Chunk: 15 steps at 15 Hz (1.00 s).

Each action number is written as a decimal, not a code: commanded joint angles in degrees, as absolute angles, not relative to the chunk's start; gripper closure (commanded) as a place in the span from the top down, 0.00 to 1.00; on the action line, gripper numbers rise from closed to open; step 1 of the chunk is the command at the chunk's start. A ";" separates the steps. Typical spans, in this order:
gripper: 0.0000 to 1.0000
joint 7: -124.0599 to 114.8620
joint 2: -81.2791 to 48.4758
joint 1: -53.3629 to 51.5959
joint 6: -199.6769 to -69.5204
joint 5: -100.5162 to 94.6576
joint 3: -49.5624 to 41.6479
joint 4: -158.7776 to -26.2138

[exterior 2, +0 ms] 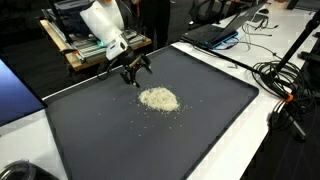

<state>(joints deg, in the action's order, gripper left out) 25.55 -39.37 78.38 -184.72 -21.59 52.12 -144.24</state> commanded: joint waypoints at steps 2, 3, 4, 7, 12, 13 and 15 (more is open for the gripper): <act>1.00 25.23 -42.38 82.48 -176.98 -20.76 56.14 -140.29; 1.00 25.12 -42.22 82.53 -174.96 -19.70 56.44 -139.38; 1.00 25.49 -42.59 82.79 -173.16 -18.83 56.87 -138.44; 1.00 26.36 -42.87 82.50 -167.24 -15.29 57.44 -135.11; 1.00 27.94 -42.64 80.38 -157.73 -8.18 56.86 -128.63; 1.00 28.21 -42.44 79.75 -156.00 -6.82 56.52 -127.36; 1.00 28.84 -42.06 78.17 -152.60 -4.35 55.60 -124.67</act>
<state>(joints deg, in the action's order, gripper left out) 26.81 -41.61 80.66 -157.73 -8.59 56.83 -129.22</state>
